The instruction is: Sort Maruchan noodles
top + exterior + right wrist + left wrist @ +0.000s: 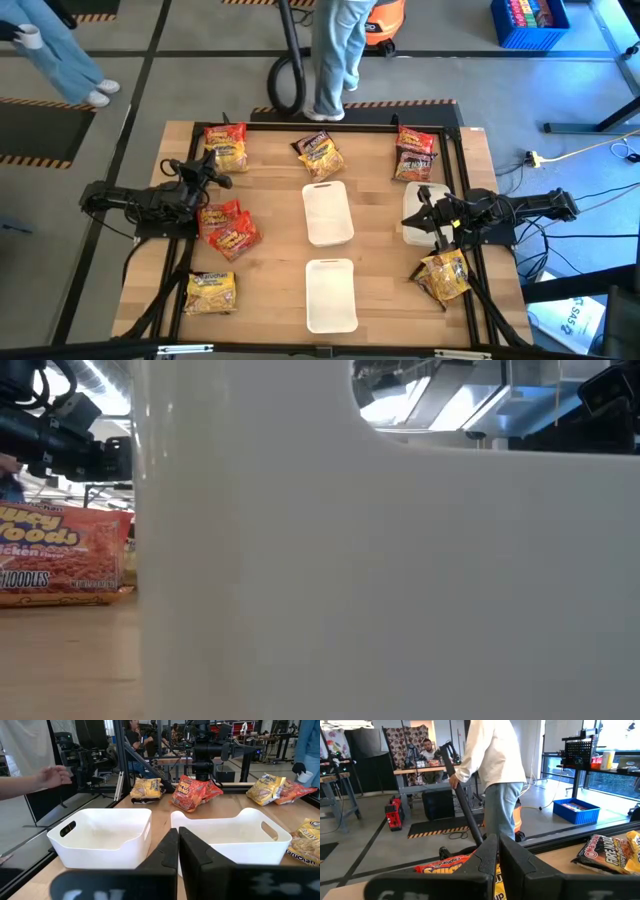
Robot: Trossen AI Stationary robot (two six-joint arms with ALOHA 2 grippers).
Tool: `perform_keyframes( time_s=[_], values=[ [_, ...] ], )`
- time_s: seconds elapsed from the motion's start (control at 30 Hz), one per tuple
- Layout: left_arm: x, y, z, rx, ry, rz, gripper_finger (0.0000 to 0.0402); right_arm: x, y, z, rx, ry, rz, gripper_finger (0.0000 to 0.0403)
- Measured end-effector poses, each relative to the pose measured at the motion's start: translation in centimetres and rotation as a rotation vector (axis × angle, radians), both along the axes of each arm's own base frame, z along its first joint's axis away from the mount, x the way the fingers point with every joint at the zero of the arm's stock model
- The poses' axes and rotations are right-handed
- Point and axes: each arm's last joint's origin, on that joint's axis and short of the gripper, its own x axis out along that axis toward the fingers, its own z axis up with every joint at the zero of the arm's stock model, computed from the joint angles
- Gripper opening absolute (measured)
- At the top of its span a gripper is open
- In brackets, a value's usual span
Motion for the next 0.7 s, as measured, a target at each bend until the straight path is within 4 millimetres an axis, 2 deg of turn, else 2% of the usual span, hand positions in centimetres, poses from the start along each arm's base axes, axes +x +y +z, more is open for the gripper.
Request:
perform_keyframes(
  time_s=[0.57,0.7],
  values=[
    [0.00,0.00,0.01,0.000,0.000,0.000,0.0012,0.01,-0.03,0.13,0.021,-0.009,-0.010,0.0001],
    [0.10,-0.03,0.02,-0.019,-0.070,-0.035,0.0012,0.06,-0.28,0.15,0.033,-0.010,-0.100,0.0001]
  ],
)
